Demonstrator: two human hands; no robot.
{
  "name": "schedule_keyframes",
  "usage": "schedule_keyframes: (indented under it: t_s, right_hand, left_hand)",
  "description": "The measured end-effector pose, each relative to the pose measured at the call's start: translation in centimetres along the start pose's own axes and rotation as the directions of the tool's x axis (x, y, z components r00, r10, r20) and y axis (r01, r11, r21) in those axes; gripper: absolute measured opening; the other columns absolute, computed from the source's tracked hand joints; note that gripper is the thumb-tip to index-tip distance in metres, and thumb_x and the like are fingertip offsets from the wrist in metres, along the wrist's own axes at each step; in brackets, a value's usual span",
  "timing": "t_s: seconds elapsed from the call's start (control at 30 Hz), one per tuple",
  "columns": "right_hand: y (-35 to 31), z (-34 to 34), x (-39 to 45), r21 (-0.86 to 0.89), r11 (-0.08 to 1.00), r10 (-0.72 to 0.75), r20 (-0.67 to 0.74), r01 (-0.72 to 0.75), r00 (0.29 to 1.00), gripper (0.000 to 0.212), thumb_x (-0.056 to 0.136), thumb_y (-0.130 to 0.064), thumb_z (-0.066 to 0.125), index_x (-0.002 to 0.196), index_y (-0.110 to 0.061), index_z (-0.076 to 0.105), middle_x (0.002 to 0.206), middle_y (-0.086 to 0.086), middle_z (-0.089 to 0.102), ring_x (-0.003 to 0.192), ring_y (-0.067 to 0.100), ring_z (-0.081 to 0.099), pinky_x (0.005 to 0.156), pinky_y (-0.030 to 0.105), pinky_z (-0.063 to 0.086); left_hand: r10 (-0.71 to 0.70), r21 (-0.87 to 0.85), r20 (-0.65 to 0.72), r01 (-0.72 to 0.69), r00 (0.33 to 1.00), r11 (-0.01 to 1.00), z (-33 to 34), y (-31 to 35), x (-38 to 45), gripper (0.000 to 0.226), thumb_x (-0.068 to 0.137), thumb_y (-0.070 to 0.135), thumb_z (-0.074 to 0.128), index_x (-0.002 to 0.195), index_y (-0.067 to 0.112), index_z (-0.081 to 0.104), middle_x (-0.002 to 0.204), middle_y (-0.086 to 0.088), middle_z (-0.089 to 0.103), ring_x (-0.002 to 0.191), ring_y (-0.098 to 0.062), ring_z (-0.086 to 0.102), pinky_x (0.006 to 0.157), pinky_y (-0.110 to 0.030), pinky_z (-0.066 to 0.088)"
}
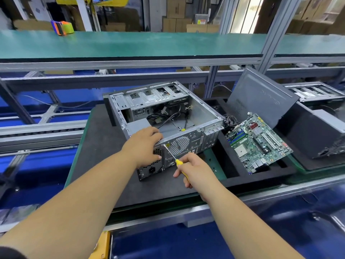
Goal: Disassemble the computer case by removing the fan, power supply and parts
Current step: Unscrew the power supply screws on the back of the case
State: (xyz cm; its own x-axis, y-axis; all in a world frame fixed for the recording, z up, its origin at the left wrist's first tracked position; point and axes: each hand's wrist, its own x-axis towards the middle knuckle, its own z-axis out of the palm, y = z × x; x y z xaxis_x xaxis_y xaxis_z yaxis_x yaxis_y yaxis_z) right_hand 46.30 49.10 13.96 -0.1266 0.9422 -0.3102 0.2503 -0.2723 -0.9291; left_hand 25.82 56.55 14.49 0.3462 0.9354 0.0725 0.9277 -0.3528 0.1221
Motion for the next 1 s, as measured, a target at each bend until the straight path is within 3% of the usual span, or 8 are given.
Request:
schedule_keyframes:
  t_s: [0.33, 0.47, 0.53, 0.6, 0.7, 0.9, 1.0]
  right_hand:
    - [-0.3, 0.6, -0.6, 0.008, 1.000, 0.029, 0.013, -0.029, 0.999, 0.007, 0.097, -0.017, 0.050, 0.102, -0.017, 0.056, 0.082, 0.002, 0.075, 0.049, 0.017, 0.046, 0.047, 0.024, 0.038]
    - [-0.1, 0.9, -0.3, 0.122, 0.988, 0.090, 0.036, -0.094, 0.995, 0.010, 0.099, -0.017, 0.049, 0.105, -0.011, 0.055, 0.078, 0.006, 0.073, 0.043, 0.014, 0.042, 0.043, 0.023, 0.033]
    - [0.0, 1.1, 0.0, 0.340, 0.913, 0.186, 0.144, -0.225, 0.972, 0.018, 0.100, -0.023, 0.050, 0.104, -0.007, 0.058, 0.074, 0.009, 0.068, 0.040, 0.012, 0.037, 0.042, 0.022, 0.026]
    - [0.0, 1.1, 0.2, 0.532, 0.746, 0.253, 0.331, -0.401, 0.909, 0.029, 0.101, -0.030, 0.049, 0.099, -0.005, 0.062, 0.069, 0.007, 0.061, 0.038, 0.009, 0.031, 0.039, 0.019, 0.024]
    - [0.1, 0.9, 0.6, 0.587, 0.628, 0.258, 0.463, -0.511, 0.848, 0.033, 0.102, -0.032, 0.046, 0.095, -0.006, 0.064, 0.063, 0.002, 0.050, 0.037, 0.007, 0.025, 0.035, 0.018, 0.021]
    - [-0.1, 1.4, 0.6, 0.523, 0.733, 0.269, 0.365, -0.436, 0.891, 0.034, 0.105, -0.033, 0.042, 0.097, -0.008, 0.063, 0.054, -0.002, 0.036, 0.036, 0.007, 0.020, 0.036, 0.019, 0.019]
    - [-0.6, 1.8, 0.3, 0.414, 0.835, 0.271, 0.262, -0.361, 0.926, 0.035, 0.107, -0.034, 0.037, 0.095, -0.011, 0.061, 0.052, -0.004, 0.035, 0.037, 0.007, 0.020, 0.037, 0.020, 0.019]
  left_hand:
    - [-0.020, -0.066, -0.042, 0.017, 0.999, 0.998, 0.0, -0.1, 0.0, 0.044, 0.091, 0.051, 0.055, 0.130, 0.031, 0.051, 0.147, 0.013, 0.034, 0.132, -0.015, 0.035, 0.103, -0.035, 0.036]
    - [-0.019, -0.068, -0.047, 0.016, 0.999, 0.998, 0.2, -0.1, 0.1, 0.040, 0.093, 0.047, 0.055, 0.129, 0.030, 0.052, 0.146, 0.012, 0.036, 0.132, -0.015, 0.036, 0.103, -0.035, 0.037]
    - [-0.011, -0.064, -0.049, 0.008, 0.999, 0.998, 0.2, -0.1, 0.2, 0.040, 0.093, 0.047, 0.055, 0.128, 0.029, 0.053, 0.145, 0.011, 0.037, 0.131, -0.016, 0.037, 0.103, -0.034, 0.037]
    - [-0.003, -0.059, -0.054, 0.000, 0.999, 0.998, 0.2, -0.1, 0.2, 0.039, 0.093, 0.046, 0.055, 0.128, 0.028, 0.053, 0.144, 0.010, 0.038, 0.130, -0.016, 0.038, 0.103, -0.034, 0.037]
    - [0.003, -0.059, -0.071, -0.008, 0.997, 0.998, 0.2, -0.1, 0.1, 0.038, 0.093, 0.045, 0.056, 0.127, 0.027, 0.054, 0.143, 0.010, 0.039, 0.128, -0.016, 0.039, 0.101, -0.032, 0.037]
    - [-0.004, -0.047, -0.061, 0.001, 0.998, 0.999, 0.2, 0.0, 0.2, 0.037, 0.094, 0.046, 0.054, 0.127, 0.028, 0.053, 0.142, 0.011, 0.038, 0.128, -0.016, 0.038, 0.098, -0.030, 0.036]
    - [-0.004, -0.048, -0.056, 0.002, 0.998, 0.999, 0.1, 0.1, 0.3, 0.038, 0.094, 0.045, 0.054, 0.128, 0.028, 0.053, 0.141, 0.010, 0.039, 0.128, -0.017, 0.037, 0.099, -0.032, 0.036]
